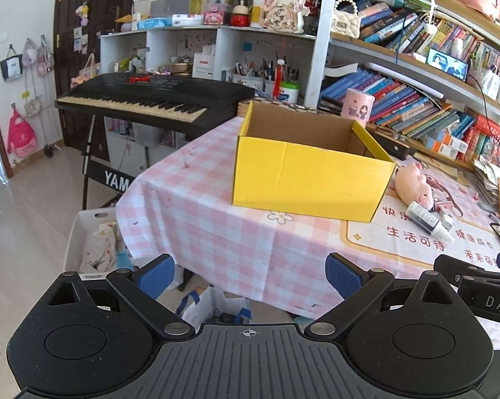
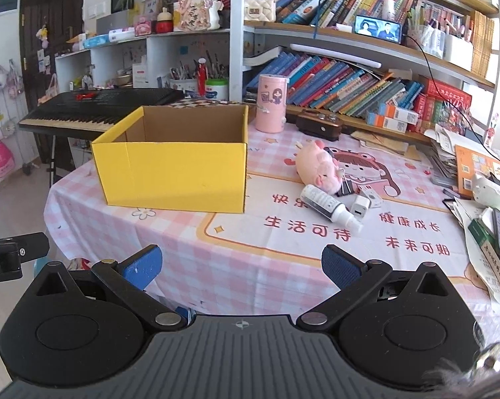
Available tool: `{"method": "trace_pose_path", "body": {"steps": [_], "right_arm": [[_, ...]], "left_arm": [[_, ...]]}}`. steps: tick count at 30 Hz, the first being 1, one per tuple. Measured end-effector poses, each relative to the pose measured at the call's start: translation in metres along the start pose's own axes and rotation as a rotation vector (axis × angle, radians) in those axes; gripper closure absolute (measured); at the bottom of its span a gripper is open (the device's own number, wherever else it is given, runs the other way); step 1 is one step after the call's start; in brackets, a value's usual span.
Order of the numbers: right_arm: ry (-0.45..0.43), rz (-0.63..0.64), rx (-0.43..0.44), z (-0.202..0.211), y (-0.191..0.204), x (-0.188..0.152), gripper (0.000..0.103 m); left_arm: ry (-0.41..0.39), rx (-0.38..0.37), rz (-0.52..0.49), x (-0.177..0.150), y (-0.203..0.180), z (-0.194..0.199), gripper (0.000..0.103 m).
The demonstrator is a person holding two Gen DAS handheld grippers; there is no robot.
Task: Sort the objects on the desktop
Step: 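Lift both tools out of the yellow box and back away, then move right tool toward white charger plug while left tool approaches white spray bottle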
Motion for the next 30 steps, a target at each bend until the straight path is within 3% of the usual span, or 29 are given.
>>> {"method": "trace_pose_path", "body": {"steps": [19,30], "right_arm": [[0.030,-0.100,-0.119,-0.016,-0.069,-0.002,0.000],[0.060,-0.133,-0.146,-0.043,-0.113,0.006,0.000]], "left_arm": [[0.042,-0.104,-0.099,0.010,-0.062,-0.035,0.004],[0.072,-0.125,-0.130,0.019,-0.108,-0.065,0.004]]}}
Point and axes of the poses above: each gripper's, at about its wrist camera, not at the fingertips, and z roughly against the way its jaws point, y to its left, x to its top, the point moved 5 cm from there along -z, roughly the way its jaws point, and after that the axes turned 6 degrees about -x, right-handed, at the moved point
